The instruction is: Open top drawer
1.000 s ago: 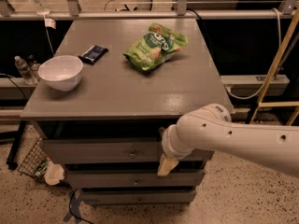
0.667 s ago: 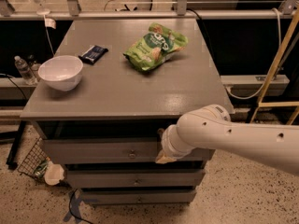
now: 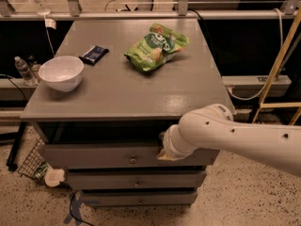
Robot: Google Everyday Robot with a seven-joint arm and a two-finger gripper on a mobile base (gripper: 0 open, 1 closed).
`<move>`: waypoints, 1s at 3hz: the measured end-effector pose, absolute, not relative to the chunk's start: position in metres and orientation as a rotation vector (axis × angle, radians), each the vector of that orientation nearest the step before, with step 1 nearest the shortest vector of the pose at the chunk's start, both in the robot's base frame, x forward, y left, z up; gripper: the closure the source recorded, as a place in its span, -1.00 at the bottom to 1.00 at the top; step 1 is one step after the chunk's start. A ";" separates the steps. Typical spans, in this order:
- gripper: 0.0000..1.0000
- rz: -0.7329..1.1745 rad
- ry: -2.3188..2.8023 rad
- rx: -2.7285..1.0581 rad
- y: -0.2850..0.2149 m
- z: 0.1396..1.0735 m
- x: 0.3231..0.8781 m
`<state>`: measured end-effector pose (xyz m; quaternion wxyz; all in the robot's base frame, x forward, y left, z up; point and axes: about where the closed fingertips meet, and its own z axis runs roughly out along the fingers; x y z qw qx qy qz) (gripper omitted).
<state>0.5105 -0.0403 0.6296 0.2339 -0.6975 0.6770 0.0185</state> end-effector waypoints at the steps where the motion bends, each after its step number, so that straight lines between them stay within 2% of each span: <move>1: 1.00 0.051 1.859 -1.915 -0.040 0.631 0.510; 3: 1.00 0.087 1.862 -1.900 -0.046 0.634 0.498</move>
Offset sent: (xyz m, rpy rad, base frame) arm -0.0698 -0.0300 0.0164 0.1363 0.0828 -0.0190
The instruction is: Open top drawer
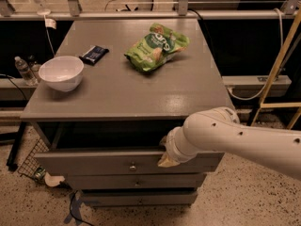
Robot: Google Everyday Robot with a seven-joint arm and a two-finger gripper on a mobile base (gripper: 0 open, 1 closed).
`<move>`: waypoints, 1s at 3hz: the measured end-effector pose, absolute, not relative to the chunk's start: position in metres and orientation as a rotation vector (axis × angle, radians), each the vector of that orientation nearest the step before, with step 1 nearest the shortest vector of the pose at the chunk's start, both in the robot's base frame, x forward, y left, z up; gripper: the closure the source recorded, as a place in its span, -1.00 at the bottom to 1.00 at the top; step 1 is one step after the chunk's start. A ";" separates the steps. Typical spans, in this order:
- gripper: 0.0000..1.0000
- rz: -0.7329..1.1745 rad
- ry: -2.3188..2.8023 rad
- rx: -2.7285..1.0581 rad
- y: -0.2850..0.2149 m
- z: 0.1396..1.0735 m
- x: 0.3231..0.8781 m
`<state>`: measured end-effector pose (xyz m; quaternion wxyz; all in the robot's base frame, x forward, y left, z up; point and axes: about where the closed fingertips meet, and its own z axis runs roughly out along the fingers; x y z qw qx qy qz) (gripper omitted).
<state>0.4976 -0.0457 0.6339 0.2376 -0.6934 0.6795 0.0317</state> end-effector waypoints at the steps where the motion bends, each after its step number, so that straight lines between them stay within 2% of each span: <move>1: 1.00 0.087 1.862 -1.900 -0.046 0.634 0.498; 3: 1.00 0.080 1.864 -1.908 -0.047 0.633 0.480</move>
Offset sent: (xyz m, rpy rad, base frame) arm -0.0556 -0.0041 -0.0058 -0.0272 0.0070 0.0030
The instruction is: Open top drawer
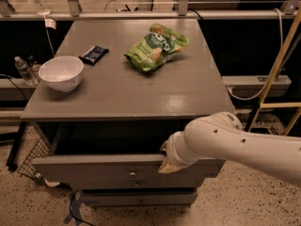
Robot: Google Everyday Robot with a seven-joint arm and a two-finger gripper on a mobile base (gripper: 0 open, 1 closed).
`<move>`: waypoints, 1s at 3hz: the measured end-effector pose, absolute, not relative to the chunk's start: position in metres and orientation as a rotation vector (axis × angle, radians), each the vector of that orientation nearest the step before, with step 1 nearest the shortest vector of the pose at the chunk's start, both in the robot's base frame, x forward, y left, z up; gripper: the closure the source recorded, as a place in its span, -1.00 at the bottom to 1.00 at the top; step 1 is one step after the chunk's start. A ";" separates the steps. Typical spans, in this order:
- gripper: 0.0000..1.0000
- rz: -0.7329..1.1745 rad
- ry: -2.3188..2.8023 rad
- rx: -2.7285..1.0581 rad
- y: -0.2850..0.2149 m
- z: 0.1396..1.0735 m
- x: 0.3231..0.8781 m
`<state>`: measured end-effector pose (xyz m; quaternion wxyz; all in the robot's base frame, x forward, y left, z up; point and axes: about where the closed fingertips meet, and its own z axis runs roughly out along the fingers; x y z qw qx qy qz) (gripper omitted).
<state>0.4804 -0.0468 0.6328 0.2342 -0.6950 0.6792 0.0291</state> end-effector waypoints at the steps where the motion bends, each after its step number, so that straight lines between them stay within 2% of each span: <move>1: 1.00 0.089 1.879 -1.889 -0.051 0.627 0.453; 3: 1.00 0.089 1.880 -1.887 -0.052 0.629 0.450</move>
Offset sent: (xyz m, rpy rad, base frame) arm -0.1393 -0.0183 -0.0275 0.0363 0.0265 -0.0793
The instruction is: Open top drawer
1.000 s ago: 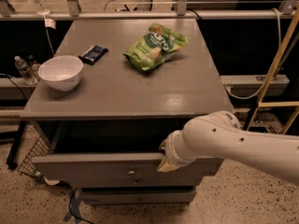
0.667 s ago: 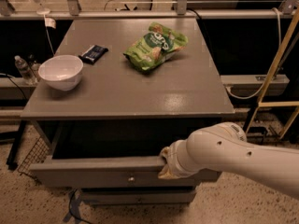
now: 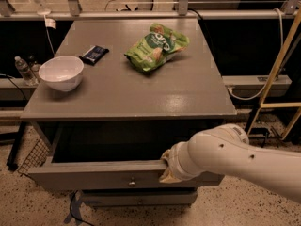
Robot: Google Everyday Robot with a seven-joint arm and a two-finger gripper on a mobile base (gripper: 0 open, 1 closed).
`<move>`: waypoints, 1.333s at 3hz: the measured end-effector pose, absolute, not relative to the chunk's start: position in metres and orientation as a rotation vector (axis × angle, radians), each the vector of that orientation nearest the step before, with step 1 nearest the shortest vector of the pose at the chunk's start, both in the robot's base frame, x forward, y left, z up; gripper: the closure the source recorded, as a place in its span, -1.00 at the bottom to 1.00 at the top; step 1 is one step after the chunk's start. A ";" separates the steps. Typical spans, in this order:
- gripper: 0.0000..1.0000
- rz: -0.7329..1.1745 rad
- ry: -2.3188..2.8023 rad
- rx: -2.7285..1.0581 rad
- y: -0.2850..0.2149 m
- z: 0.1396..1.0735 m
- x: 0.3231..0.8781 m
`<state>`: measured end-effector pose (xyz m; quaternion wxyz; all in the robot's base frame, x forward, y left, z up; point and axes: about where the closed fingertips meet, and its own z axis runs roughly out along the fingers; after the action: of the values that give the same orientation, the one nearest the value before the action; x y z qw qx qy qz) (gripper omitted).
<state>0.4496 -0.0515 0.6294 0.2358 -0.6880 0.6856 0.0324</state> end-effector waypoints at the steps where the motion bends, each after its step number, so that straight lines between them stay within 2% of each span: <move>1: 1.00 0.090 1.891 -1.877 -0.053 0.627 0.428; 4: 1.00 0.078 1.906 -1.858 -0.058 0.629 0.400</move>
Offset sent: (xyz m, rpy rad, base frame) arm -0.1355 -0.0211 -0.0053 0.0048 -0.0126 -0.0943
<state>0.4005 -0.0577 0.6287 0.2370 -0.6779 0.6953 0.0286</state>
